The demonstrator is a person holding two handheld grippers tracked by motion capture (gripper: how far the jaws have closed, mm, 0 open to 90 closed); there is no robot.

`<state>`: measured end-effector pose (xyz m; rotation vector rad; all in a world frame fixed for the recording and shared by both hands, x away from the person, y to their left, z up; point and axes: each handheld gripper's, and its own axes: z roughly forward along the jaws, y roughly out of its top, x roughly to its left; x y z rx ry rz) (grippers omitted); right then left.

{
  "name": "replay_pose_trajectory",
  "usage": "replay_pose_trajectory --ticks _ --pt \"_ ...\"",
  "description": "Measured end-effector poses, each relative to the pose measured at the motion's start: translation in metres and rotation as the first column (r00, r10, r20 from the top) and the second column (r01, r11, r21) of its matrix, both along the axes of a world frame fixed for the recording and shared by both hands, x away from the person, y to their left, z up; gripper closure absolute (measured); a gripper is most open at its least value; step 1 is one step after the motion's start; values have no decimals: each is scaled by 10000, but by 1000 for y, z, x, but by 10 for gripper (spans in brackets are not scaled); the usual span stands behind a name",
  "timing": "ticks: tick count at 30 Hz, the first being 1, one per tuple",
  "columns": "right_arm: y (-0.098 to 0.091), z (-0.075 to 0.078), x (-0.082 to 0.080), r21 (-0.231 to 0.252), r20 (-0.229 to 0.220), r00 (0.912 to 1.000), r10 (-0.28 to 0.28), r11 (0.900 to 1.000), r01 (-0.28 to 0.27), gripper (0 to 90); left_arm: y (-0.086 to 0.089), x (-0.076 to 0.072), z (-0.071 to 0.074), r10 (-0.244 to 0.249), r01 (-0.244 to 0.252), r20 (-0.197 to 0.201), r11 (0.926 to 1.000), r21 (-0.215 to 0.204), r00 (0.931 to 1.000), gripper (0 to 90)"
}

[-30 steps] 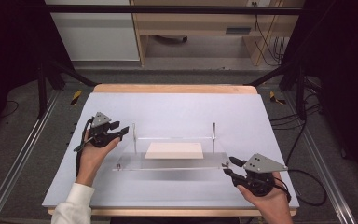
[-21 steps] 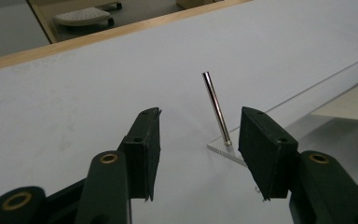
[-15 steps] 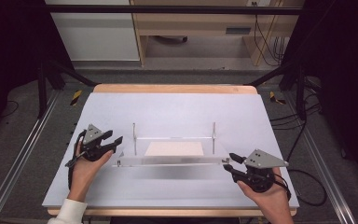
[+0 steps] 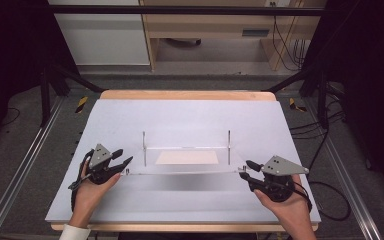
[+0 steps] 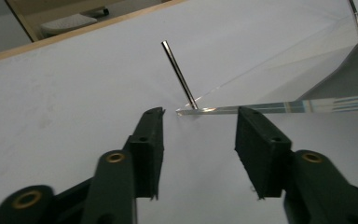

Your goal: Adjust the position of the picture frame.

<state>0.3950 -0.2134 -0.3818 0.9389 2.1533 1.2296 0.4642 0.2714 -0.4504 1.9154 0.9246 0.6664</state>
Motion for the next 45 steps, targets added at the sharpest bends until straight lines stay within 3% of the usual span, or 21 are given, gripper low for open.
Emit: replay_pose_trajectory --ticks 2,6,11,16,19,25,30,39,45 --pt "1 1 1 -57 -15 10000 -30 10000 30 603 -3 -7 2 39 -39 30 10000 -23 10000 605" --pt "1 3 2 -53 -28 10000 -70 10000 70 604 -4 -23 5 69 -66 54 9985 -552 10000 731" --pt "2 5 4 -42 -72 9999 -142 9999 141 604 -9 -39 3 -323 315 -72 9956 -882 9995 889" --pt "3 7 6 -101 -109 9997 -204 9997 203 604 -28 -45 2 -844 836 -788 9964 -135 9933 895" --pt "3 9 7 -87 -142 9996 -258 9996 256 605 -38 -49 5 -870 861 -944 9962 -141 9917 895" --pt "3 10 10 -44 -180 9993 -315 9995 315 603 -39 -55 13 -596 535 -670 9945 -897 9960 895" --pt "3 10 11 -3 -233 9991 -346 9994 346 603 -39 -62 19 -349 305 -359 9927 -1166 9987 896" --pt "4 13 13 -45 -276 9987 -419 9991 418 605 -45 -70 42 152 -153 -20 9943 -1057 9999 896" --pt "5 13 13 -42 -303 9985 -450 9990 449 605 -45 -67 48 328 -351 -238 9937 -1065 9992 896"
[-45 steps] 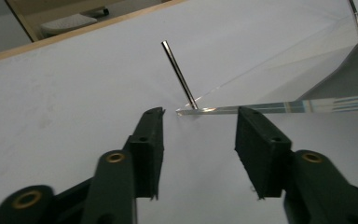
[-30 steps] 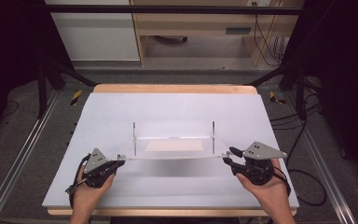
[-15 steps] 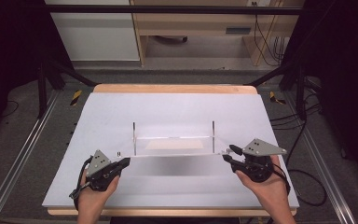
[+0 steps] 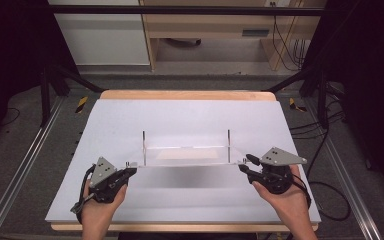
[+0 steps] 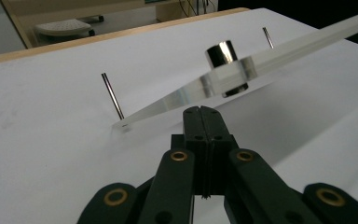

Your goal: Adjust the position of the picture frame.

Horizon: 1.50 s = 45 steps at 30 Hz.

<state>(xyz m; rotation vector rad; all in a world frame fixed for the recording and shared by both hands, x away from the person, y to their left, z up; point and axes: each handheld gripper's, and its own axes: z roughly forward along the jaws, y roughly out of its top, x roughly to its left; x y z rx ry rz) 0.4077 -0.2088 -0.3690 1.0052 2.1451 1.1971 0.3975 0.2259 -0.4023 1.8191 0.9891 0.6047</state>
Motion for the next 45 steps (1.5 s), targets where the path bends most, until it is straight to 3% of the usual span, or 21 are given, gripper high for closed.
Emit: replay_pose_trajectory --ticks 14,21,36,45 --pt "0 2 7 11 149 9999 -2 10000 2 607 2 15 17 -116 141 -814 9995 296 9966 896" --pt "0 4 12 7 197 9998 94 10000 -94 605 2 22 21 -158 210 -1041 9986 488 9944 896" --pt "4 12 18 -235 340 9987 379 9990 -371 609 9 35 24 -2 48 -1161 9992 395 9932 896" --pt "8 18 22 -188 402 9984 402 9990 -395 623 14 44 25 32 -17 -1277 9999 116 9918 895"
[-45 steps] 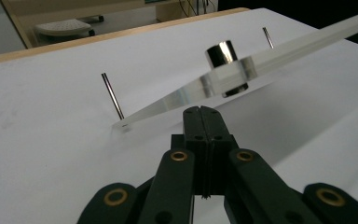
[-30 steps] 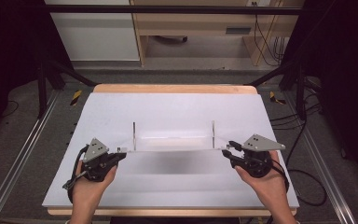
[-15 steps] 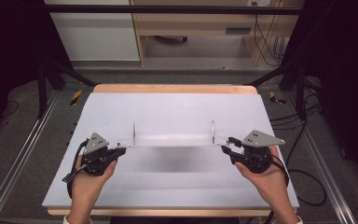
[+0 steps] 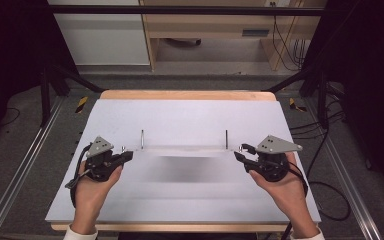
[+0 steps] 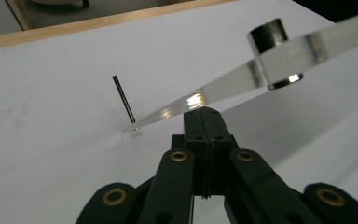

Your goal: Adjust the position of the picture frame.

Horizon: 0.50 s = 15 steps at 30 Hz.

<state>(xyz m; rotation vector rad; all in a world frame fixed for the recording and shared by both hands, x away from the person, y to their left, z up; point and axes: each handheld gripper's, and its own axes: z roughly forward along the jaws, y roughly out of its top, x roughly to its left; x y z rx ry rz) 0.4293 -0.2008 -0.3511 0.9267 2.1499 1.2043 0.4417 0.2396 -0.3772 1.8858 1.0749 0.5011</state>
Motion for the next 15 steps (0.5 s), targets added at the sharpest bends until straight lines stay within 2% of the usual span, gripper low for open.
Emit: replay_pose_trajectory --ticks 15 --pt "-1 5 15 315 -18 10000 -85 9995 85 626 0 11 6 92 -91 -57 9999 81 9999 895"
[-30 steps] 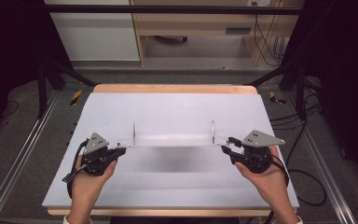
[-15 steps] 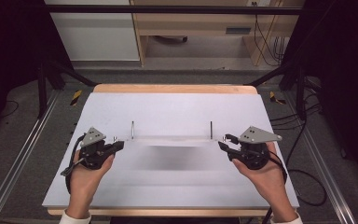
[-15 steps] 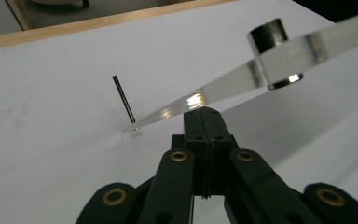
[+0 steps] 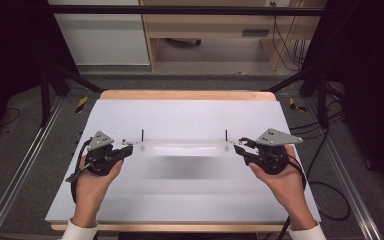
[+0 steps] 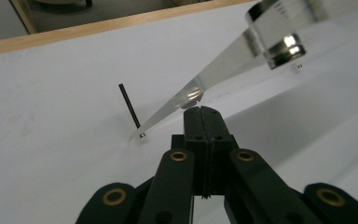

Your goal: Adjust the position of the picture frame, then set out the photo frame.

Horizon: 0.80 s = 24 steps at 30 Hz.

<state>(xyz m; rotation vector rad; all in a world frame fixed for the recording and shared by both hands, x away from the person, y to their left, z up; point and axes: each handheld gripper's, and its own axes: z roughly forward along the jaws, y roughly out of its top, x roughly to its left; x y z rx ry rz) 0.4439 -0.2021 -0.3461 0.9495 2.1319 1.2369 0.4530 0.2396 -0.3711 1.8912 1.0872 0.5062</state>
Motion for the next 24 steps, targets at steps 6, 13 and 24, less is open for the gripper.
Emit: replay_pose_trajectory --ticks 6,13,24 --pt "0 1 3 13 11 10000 8 10000 -8 626 0 3 1 -12 12 -28 10000 -35 10000 895" --pt "-1 3 9 148 -37 10000 35 9999 -35 621 3 6 3 59 -59 -53 10000 -32 10000 895" --pt "-1 5 14 186 -62 10000 45 9998 -44 618 5 12 4 116 -117 -166 9999 -38 9998 894"
